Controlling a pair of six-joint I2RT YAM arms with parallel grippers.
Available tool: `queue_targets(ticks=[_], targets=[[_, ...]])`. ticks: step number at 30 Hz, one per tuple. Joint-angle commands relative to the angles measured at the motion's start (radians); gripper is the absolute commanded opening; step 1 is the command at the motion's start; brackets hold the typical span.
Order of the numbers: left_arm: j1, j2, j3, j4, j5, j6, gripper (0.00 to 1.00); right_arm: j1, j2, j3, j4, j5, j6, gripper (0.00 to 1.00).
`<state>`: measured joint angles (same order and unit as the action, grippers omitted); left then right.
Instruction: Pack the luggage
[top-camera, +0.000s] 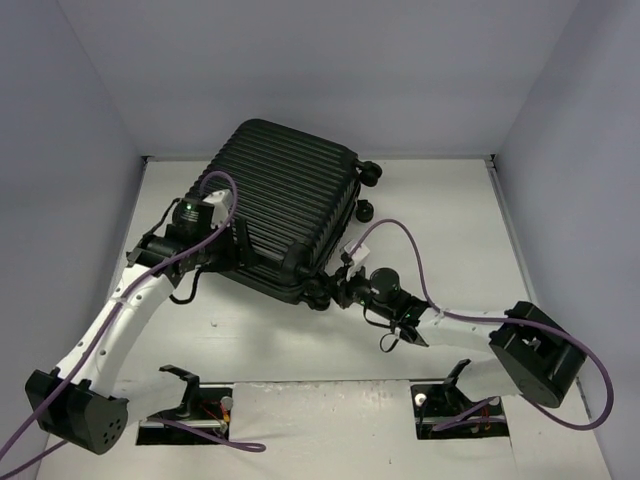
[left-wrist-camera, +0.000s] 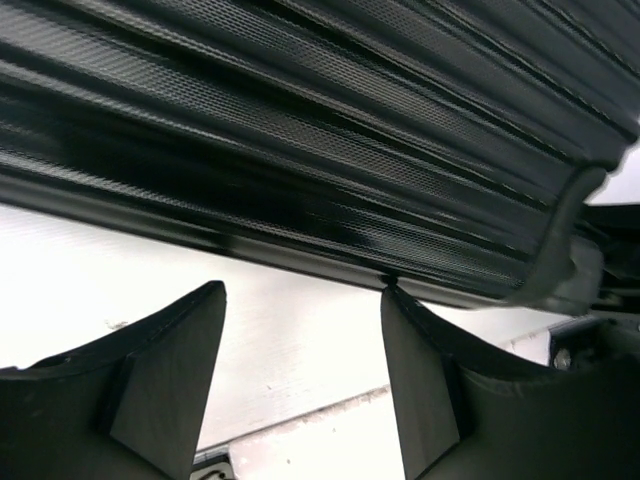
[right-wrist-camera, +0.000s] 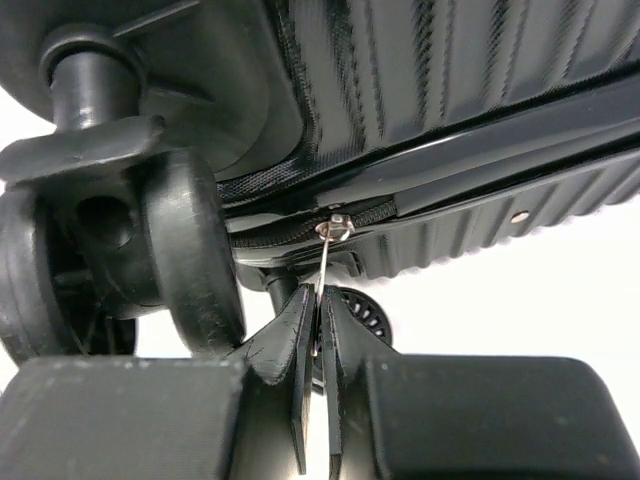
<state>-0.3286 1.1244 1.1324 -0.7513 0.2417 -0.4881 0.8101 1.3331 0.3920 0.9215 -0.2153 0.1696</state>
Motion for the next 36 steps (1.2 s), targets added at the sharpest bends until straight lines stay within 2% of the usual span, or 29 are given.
queue_targets(ticks=[1, 3, 6, 12, 20, 23, 29, 32, 34, 35, 36], targets=[[-0.044, 0.048, 0.000, 0.155, -0.007, -0.041, 0.58, 0.121, 0.020, -0.015, 0.154, 0.011, 0.057, 0.00], [-0.081, 0.067, -0.002, 0.181, -0.012, -0.061, 0.58, 0.167, 0.028, -0.027, 0.197, 0.084, 0.059, 0.00], [-0.144, 0.101, -0.013, 0.228, -0.018, -0.099, 0.58, 0.309, 0.058, -0.018, 0.234, 0.212, 0.048, 0.00], [-0.210, 0.141, -0.017, 0.265, -0.035, -0.121, 0.58, 0.394, 0.087, 0.005, 0.261, 0.362, 0.024, 0.00], [-0.219, 0.163, -0.019, 0.285, -0.038, -0.112, 0.58, 0.440, 0.119, 0.067, 0.252, 0.452, -0.021, 0.00], [-0.221, 0.135, 0.000, 0.253, -0.051, -0.098, 0.58, 0.478, 0.170, 0.164, 0.225, 0.474, -0.059, 0.00], [-0.219, 0.100, 0.020, 0.216, -0.059, -0.095, 0.58, 0.514, 0.228, 0.234, 0.211, 0.517, -0.074, 0.00], [-0.202, 0.072, 0.056, 0.149, -0.133, -0.089, 0.58, 0.512, 0.248, 0.263, 0.182, 0.537, -0.076, 0.00], [-0.140, 0.046, 0.070, 0.118, -0.196, -0.086, 0.58, 0.514, 0.252, 0.271, 0.174, 0.550, -0.071, 0.00], [-0.098, 0.038, 0.078, 0.095, -0.197, -0.086, 0.58, 0.512, 0.252, 0.275, 0.154, 0.556, -0.067, 0.00], [0.016, 0.022, 0.079, 0.093, -0.146, -0.084, 0.58, 0.512, 0.255, 0.286, 0.146, 0.559, -0.067, 0.00]])
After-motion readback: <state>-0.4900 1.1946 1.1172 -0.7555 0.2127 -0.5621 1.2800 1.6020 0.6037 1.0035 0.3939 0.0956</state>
